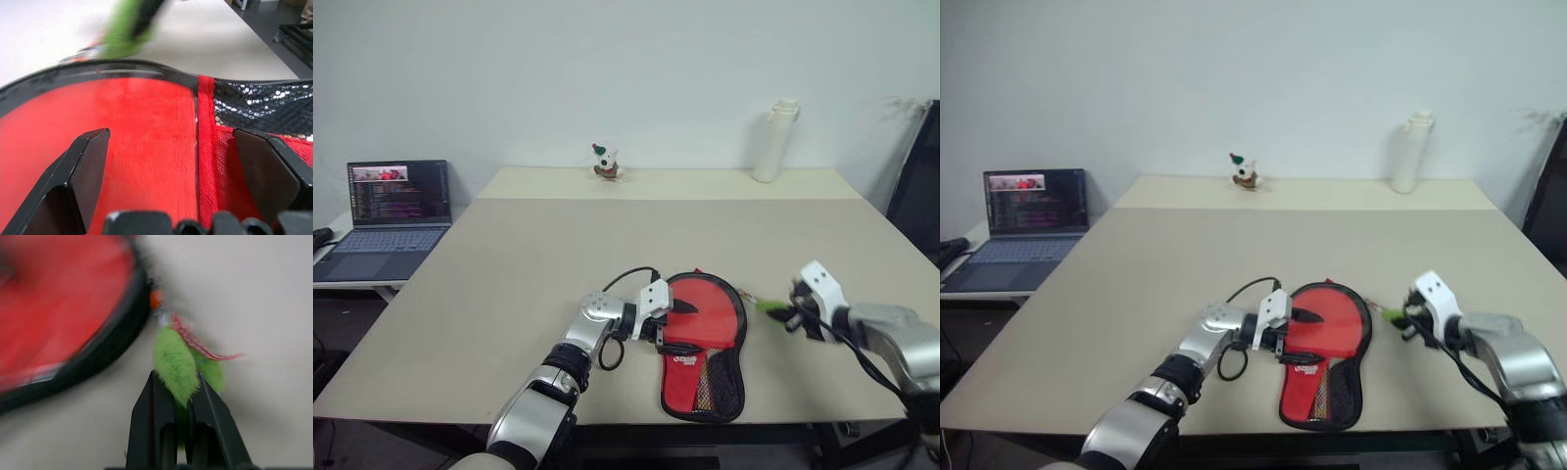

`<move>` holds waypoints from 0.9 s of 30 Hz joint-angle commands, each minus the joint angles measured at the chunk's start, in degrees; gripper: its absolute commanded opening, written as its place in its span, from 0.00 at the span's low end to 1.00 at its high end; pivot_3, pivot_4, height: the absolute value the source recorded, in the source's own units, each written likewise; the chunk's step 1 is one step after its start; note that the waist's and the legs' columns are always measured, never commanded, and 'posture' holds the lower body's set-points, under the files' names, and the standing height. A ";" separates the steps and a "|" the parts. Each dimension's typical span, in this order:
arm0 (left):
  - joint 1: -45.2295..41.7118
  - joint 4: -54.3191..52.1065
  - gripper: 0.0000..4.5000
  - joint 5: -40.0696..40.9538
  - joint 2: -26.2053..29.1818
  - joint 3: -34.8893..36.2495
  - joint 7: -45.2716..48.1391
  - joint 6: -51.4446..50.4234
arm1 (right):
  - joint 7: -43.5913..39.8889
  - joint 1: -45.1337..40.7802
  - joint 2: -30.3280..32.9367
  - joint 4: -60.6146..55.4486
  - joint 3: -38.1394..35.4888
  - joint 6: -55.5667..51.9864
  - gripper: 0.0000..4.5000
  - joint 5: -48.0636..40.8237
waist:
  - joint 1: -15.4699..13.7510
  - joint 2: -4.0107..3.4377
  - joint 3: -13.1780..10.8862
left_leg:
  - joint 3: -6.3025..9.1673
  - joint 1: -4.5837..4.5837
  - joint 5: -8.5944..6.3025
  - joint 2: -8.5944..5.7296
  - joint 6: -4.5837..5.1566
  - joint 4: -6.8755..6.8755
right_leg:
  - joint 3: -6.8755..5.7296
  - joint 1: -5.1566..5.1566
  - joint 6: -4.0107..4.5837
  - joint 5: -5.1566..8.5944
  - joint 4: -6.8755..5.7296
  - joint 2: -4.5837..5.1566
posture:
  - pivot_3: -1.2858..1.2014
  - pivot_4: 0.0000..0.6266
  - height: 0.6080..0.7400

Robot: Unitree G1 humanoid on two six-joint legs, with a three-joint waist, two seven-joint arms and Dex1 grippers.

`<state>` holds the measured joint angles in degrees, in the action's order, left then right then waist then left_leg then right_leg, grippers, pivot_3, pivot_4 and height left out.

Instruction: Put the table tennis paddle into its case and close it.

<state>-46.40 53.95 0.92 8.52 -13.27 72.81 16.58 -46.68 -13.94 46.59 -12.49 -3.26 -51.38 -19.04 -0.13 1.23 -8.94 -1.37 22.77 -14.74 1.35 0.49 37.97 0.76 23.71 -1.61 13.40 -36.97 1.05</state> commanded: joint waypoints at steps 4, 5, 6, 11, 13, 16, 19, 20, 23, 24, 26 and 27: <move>1.69 4.97 0.97 -4.79 -1.37 -4.15 -1.15 -0.48 | -0.65 14.53 2.30 -23.69 -7.17 -9.38 0.00 -9.25 | -0.13 0.08 0.03 | 0.06 -0.26 -0.01 0.00 -0.01 0.03 | -0.02 -0.26 -0.02 0.02 0.05 0.01 | 0.52 0.24 1.00; 1.42 5.30 0.97 -4.87 -1.71 -4.15 -1.56 -0.36 | -0.49 17.33 2.15 -27.10 -7.81 -10.58 0.00 -10.65 | -0.32 0.07 0.04 | 0.05 -0.31 -0.01 0.01 -0.01 0.03 | -0.07 -0.31 -0.02 0.02 0.07 0.01 | 0.52 0.24 1.00; 1.19 5.59 0.97 -4.95 -2.04 -4.16 -1.84 -0.20 | -0.30 20.06 2.07 -30.18 -8.39 -11.59 0.00 -11.88 | -0.49 0.08 0.06 | 0.08 -0.30 -0.01 0.00 -0.01 0.03 | -0.13 -0.35 -0.02 0.03 0.09 0.01 | 0.52 0.24 1.00; 0.44 6.75 0.97 -5.36 -3.27 -4.09 -3.48 0.72 | 0.10 29.67 2.73 -39.78 -11.40 -14.50 0.00 -16.53 | -0.89 0.15 0.12 | 0.23 -0.35 -0.01 -0.07 -0.03 0.12 | -0.12 -0.44 -0.08 0.01 0.09 0.11 | 0.52 0.24 1.00; 0.20 7.29 0.97 -5.72 -3.61 -4.08 -4.32 1.27 | 0.12 31.49 2.55 -42.62 -12.64 -16.03 0.00 -19.31 | -1.11 0.28 0.23 | 0.35 -0.34 -0.01 -0.17 -0.03 0.16 | -0.11 -0.48 -0.10 0.00 0.12 0.19 | 0.52 0.24 1.00; -0.01 7.85 0.97 -6.04 -3.90 -4.03 -4.91 1.77 | 0.78 31.92 2.19 -44.89 -13.41 -17.34 0.00 -22.75 | -1.22 0.51 0.37 | 0.53 -0.33 -0.01 -0.29 -0.04 0.16 | -0.20 -0.51 -0.12 0.01 0.15 0.29 | 0.52 0.24 1.00; -0.35 8.45 0.97 -6.59 -4.32 -3.93 -6.35 2.33 | 1.26 32.36 1.80 -47.02 -12.20 -18.12 0.00 -26.85 | -1.28 0.59 0.43 | 0.61 -0.29 -0.01 -0.40 -0.04 0.15 | -0.25 -0.53 -0.14 0.02 0.16 0.39 | 0.52 0.24 1.00; -0.46 8.57 0.97 -6.70 -4.40 -3.85 -6.68 2.42 | 1.19 33.01 2.22 -47.34 -11.66 -17.84 0.00 -27.68 | -1.30 0.60 0.43 | 0.66 -0.28 -0.01 -0.44 -0.04 0.16 | -0.28 -0.54 -0.15 0.03 0.17 0.44 | 0.52 0.24 1.00; -0.55 8.69 0.97 -6.76 -4.46 -3.66 -7.15 2.54 | 1.26 34.67 3.31 -47.50 -10.78 -16.94 0.00 -28.82 | -1.35 0.62 0.46 | 0.75 -0.23 -0.01 -0.55 -0.04 0.15 | -0.37 -0.56 -0.24 0.08 0.17 0.57 | 0.52 0.24 1.00; -0.56 8.74 0.97 -6.78 -4.46 -3.64 -7.25 2.60 | 1.26 35.15 3.56 -47.50 -10.59 -16.67 0.00 -28.87 | -1.35 0.64 0.47 | 0.75 -0.22 -0.01 -0.58 -0.04 0.16 | -0.37 -0.56 -0.26 0.08 0.17 0.62 | 0.52 0.24 1.00; -0.54 8.78 0.97 -6.75 -4.44 -3.57 -7.45 2.70 | 1.06 36.12 4.07 -47.42 -10.01 -15.91 0.00 -28.66 | -1.36 0.66 0.48 | 0.75 -0.21 -0.01 -0.63 -0.04 0.16 | -0.38 -0.56 -0.30 0.09 0.18 0.67 | 0.52 0.24 1.00; -0.53 8.80 0.97 -6.73 -4.44 -3.53 -7.53 2.76 | 1.01 36.54 4.25 -47.20 -9.40 -15.33 0.00 -28.32 | -1.35 0.68 0.49 | 0.77 -0.20 -0.01 -0.65 -0.04 0.16 | -0.40 -0.57 -0.32 0.10 0.19 0.70 | 0.52 0.24 1.00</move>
<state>-48.21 60.01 -1.16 4.42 -13.29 66.60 20.34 -44.40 21.93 50.18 -57.36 -14.13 -67.92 -44.74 -1.49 1.91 -8.45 -0.60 22.57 -14.75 0.70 0.46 38.13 0.37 23.14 -1.93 13.50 -36.78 1.75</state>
